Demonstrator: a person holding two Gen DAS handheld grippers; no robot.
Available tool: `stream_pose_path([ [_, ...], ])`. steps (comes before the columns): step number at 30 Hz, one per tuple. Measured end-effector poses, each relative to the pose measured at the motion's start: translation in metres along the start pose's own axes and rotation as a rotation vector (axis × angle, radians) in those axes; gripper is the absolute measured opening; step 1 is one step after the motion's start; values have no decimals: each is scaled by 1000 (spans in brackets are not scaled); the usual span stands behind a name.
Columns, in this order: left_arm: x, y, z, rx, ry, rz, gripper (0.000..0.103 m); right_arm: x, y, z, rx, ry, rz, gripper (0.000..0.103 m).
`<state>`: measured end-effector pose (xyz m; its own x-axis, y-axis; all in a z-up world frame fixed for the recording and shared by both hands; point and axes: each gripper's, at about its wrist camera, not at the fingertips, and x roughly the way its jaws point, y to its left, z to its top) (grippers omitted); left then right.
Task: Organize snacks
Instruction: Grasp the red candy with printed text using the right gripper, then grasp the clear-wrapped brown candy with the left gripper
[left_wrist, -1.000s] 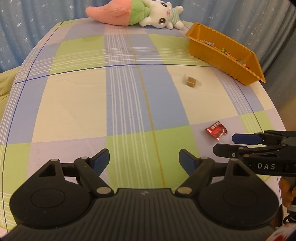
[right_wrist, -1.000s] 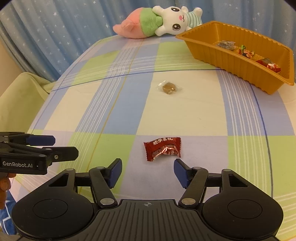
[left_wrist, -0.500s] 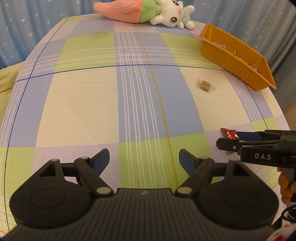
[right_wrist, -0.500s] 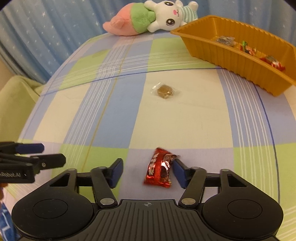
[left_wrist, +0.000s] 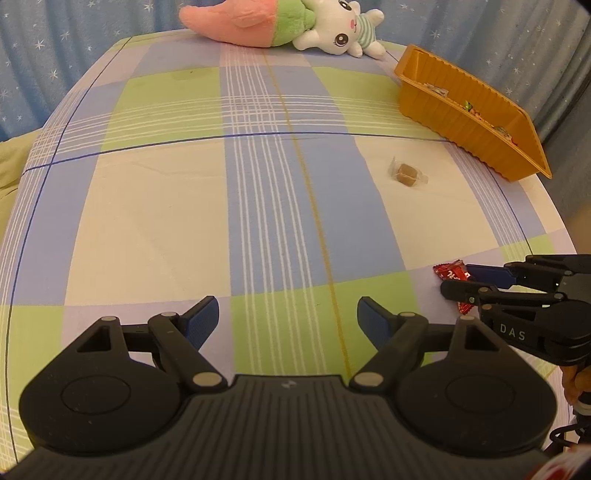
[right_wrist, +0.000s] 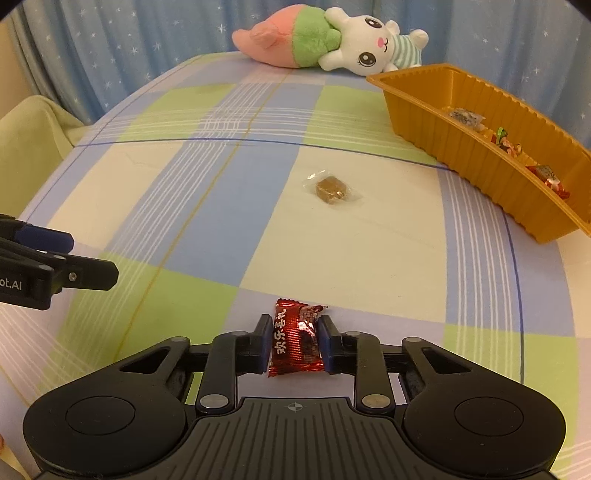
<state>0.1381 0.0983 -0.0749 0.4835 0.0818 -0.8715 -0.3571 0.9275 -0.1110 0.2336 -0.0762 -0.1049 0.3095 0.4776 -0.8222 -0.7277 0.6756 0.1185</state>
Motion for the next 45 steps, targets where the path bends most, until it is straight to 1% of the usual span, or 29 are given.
stream_pose_path([
  [4, 1, -6, 1, 19, 0, -1, 80, -3, -4, -1, 11, -1, 10, 26],
  [11, 9, -24, 5, 72, 0, -14, 80, -17, -21, 1, 58, -26, -2, 26],
  [23, 31, -74, 29, 195, -34, -46, 80, -38, -63, 3, 137, -66, -33, 26],
  [32, 60, -96, 47, 283, -44, -21, 80, -45, -90, 4, 177, -87, -46, 26],
  [38, 79, -108, 61, 343, -55, 4, 79, -46, -106, 2, 201, -84, -58, 26],
  [41, 87, -113, 66, 375, -59, 12, 76, -47, -113, 1, 212, -83, -62, 26],
  [42, 89, -114, 68, 379, -59, 10, 73, -47, -116, 1, 215, -83, -64, 26],
  [45, 96, -116, 74, 384, -61, 15, 73, -47, -122, 1, 226, -82, -66, 26],
])
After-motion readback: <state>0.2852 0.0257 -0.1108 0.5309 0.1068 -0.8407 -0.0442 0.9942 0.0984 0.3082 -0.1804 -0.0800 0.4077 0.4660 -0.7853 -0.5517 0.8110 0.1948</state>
